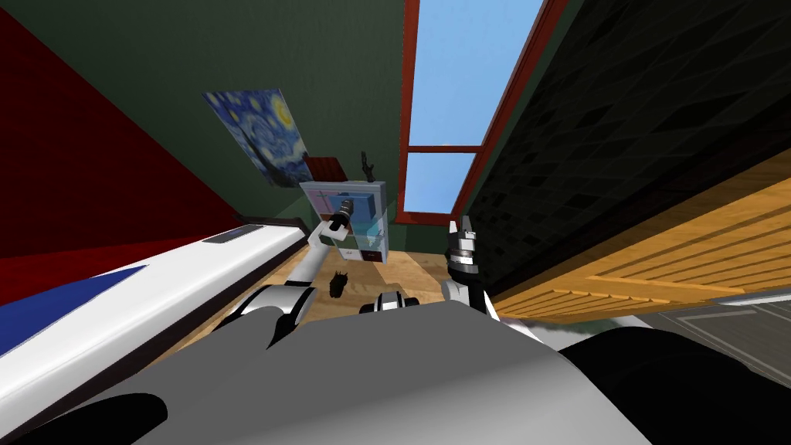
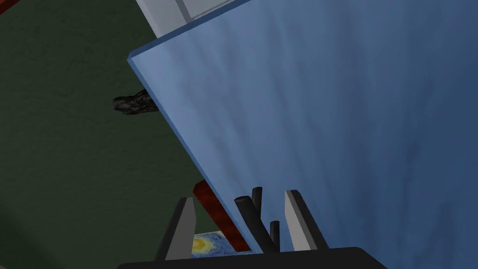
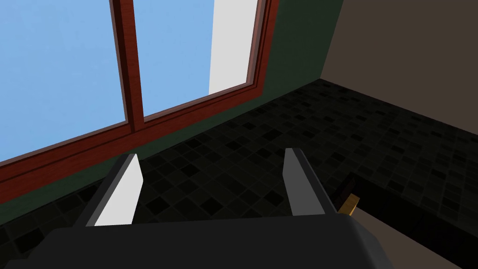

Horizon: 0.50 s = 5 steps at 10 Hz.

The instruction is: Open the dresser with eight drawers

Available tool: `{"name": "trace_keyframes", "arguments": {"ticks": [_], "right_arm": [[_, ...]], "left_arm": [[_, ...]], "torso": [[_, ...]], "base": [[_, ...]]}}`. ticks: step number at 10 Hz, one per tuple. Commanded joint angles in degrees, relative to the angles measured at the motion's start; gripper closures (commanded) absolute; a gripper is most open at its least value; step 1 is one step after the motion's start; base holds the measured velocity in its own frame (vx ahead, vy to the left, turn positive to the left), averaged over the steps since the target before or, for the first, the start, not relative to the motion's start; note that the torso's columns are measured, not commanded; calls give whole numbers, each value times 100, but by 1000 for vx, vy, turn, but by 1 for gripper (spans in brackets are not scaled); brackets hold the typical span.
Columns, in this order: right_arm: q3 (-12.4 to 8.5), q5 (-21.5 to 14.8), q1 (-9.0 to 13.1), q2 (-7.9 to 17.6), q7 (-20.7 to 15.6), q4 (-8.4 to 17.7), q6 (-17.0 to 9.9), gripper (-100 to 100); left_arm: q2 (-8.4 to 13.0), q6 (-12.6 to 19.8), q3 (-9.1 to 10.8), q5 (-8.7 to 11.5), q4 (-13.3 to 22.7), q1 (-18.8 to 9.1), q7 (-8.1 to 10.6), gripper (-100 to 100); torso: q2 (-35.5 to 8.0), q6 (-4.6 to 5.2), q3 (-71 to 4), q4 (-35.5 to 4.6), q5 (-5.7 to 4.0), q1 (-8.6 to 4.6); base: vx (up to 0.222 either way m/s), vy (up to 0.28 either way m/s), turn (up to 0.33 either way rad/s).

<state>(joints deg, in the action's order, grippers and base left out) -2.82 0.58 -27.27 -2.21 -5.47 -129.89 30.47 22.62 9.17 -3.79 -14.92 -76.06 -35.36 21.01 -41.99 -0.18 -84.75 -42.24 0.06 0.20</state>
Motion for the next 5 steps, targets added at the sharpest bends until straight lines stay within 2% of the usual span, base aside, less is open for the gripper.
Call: {"name": "trace_keyframes", "arguments": {"ticks": [1, 5], "right_arm": [[0, 0, -1, 0, 0, 0, 0, 0], [0, 0, 0, 0, 0, 0, 0, 0]], "left_arm": [[120, 318, -84, 51, -121, -162, 62, -100], [264, 716, -194, 106, -224, -414, 138, -100]], "torso": [[-6, 12, 3, 1, -4, -15], [-37, 17, 23, -7, -6, -21]], "base": [[-8, 27, -42], [-13, 22, -46]]}}
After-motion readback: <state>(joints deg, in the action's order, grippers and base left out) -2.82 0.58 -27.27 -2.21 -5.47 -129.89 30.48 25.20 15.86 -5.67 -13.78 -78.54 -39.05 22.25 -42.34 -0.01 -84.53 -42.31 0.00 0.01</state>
